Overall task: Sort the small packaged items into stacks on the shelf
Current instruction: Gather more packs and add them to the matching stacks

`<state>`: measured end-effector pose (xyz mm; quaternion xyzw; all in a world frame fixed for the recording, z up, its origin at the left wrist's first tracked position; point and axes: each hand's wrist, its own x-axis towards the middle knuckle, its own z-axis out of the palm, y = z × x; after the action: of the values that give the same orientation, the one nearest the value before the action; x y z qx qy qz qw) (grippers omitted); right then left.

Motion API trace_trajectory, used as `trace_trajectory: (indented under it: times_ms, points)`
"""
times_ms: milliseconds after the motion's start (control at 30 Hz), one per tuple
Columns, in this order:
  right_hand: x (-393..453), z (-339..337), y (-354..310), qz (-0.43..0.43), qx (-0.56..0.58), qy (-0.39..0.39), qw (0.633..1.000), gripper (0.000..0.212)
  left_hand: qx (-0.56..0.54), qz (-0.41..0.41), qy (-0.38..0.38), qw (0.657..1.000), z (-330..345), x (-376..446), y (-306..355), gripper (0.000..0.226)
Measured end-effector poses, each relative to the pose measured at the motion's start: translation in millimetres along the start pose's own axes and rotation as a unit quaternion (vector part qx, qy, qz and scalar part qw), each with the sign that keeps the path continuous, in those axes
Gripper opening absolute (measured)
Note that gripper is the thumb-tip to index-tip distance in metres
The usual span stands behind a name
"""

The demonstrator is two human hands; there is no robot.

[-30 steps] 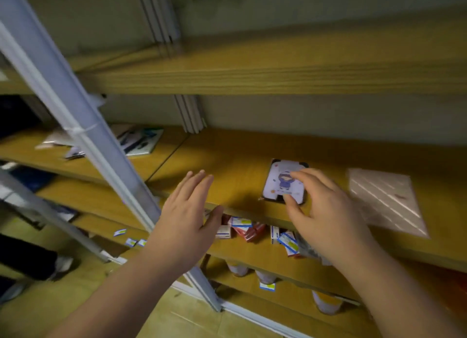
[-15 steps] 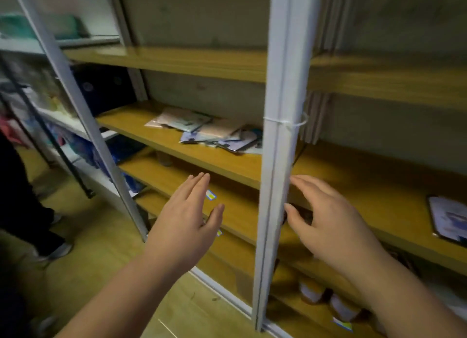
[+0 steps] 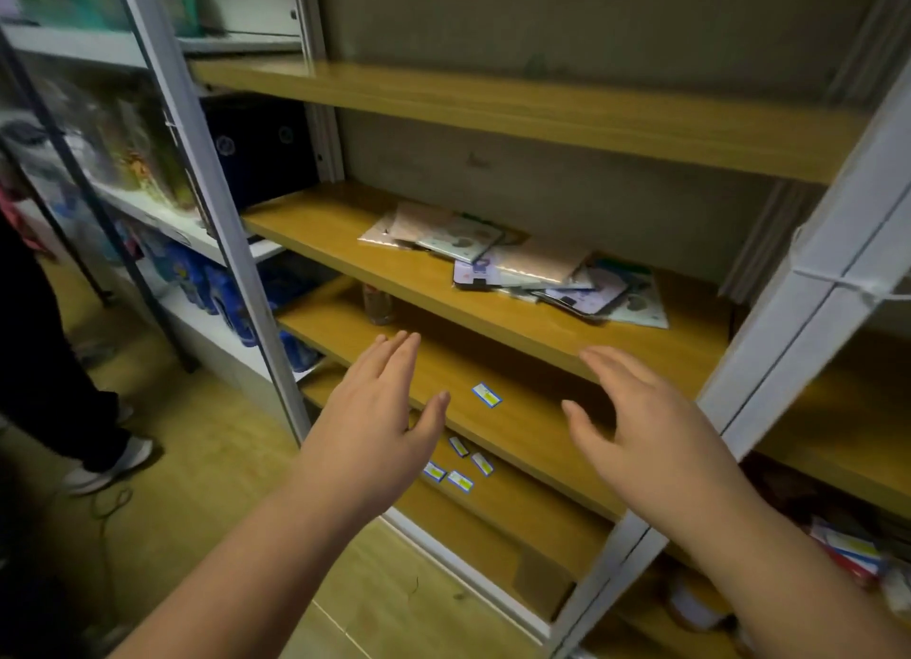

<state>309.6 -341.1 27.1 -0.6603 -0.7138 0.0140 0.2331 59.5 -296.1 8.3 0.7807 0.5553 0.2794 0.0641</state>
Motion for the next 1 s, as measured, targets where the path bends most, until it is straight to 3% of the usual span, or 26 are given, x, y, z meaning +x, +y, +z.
trace_trajectory:
  times_ms: [533,767,1000]
  points:
    - [186,72,-14,0.002,0.043,0.015,0.999,0.058,0.029,-0.034,-0.043,0.998,13,158,-89,0.072]
    - [237,92,-16,0.044,0.03,0.016,0.998,0.054,-0.047,-0.071,-0.124,0.989,34,229,-133,0.065]
    - [253,112,-33,0.119,0.002,0.022,0.993,0.055,-0.101,-0.11,-0.112,0.982,77,353,-190,0.062]
